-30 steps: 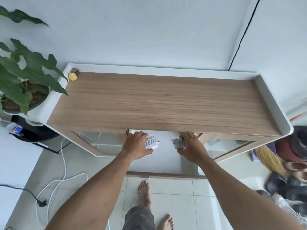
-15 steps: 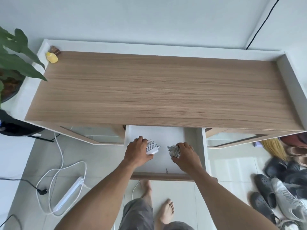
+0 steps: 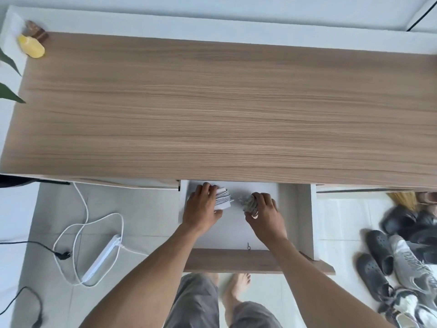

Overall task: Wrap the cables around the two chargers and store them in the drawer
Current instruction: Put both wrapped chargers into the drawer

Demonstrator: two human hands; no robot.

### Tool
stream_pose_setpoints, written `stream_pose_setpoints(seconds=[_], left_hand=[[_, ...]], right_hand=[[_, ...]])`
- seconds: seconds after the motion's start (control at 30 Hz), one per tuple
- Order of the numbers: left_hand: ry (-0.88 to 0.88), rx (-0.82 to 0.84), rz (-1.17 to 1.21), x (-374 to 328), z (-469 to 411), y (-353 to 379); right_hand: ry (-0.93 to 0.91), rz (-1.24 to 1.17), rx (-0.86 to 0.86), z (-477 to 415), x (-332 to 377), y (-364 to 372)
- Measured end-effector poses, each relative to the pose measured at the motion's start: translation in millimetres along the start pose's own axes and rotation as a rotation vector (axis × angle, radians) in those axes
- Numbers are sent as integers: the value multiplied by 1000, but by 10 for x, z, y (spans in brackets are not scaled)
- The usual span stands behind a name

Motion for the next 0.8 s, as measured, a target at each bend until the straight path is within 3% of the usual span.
stream_pose_setpoints(seconds=[0.47,0.8], left_hand=[[-6,23,-87,-62,36,135],[-3,4,-51,-229,296,-128]], right_hand=[[59,-49,53,-4,-73,93],[-35,-59,4,265,-1,-155]])
Point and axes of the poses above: each hand's wrist, its own z-axis away from the middle knuckle, its own y-axis out of the palm, x = y × z, the point moved 1 cm from there along -z, towards the middle knuckle, and after that the axes turned 9 degrees about -z, right-handed, at the moved point
